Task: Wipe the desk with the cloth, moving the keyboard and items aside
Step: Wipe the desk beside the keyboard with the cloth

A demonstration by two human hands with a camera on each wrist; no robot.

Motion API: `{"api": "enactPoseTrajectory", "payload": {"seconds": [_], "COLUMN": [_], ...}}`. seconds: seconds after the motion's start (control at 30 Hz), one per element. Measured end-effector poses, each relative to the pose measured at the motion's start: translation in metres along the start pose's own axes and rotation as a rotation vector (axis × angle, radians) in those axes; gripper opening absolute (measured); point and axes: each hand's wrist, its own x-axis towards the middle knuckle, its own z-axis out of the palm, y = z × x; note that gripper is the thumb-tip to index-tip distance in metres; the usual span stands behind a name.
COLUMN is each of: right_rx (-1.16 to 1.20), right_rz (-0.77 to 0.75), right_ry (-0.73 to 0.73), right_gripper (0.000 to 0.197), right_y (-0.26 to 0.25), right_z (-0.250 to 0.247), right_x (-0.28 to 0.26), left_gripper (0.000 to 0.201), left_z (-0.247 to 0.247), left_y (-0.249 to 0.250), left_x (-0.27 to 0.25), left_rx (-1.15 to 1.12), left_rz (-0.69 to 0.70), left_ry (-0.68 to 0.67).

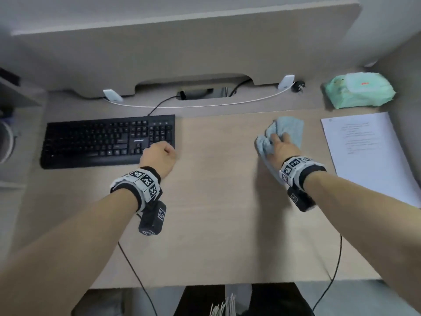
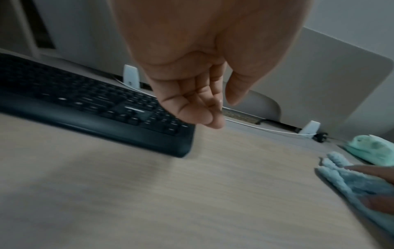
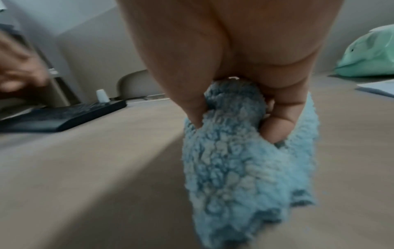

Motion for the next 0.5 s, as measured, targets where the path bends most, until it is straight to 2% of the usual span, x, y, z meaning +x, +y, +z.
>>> {"api": "enactPoseTrajectory", "payload": {"seconds": [0.07,0.1,0.17,0.23,0.3,0.37,0.43,0.5], "right_rx": [0.004,-0.042,0.016,-0.029,-0.060,-0.045,-0.010,0.014], "right_rz": [0.025,-0.032,-0.208,-0.413,-0.537,-0.609,-0.547,-0.407], "right_ry": [0.029,0.048,0.062,-0.005,-0.078,-0.071,-0.026,0.004], "right_gripper": [0.056,0.062,0.074,0.071,0.067,0.072,0.071,0.068], "right_y": [-0.018,-0.037,-0.074,-0.124,-0.165,-0.160,-0.124,-0.085], "right_z": [-0.011,-0.015,0.001,0.021,0.024,0.034,0.029,0.010], "right_x": [0.024,0.033,0.068,0.056,0.002,-0.023,-0.019,0.002], "left_gripper": [0.017,0.016,0.015,0.017,0.017,0.013,0.012,0.014], "left_z": [-0.009,-0.012,-0.011,-0.006,0.000,0.007,0.010,0.013], "left_y": [-0.023,-0.035,-0.050,-0.061,-0.073,-0.088,-0.103,-0.114], "left_x": [-0.002,-0.004,-0.009,-0.016,-0.021,-0.026,-0.029,-0.032], "left_rx": [-0.007,-0.029,-0.085,-0.135,-0.165,-0.168,-0.168,-0.173], "left_rz": [-0.037,-0.065,-0.105,-0.123,-0.166,-0.199,-0.228,-0.238], "left_ry": [0.049,0.059,0.073,0.061,0.064,0.053,0.054,0.081]}}
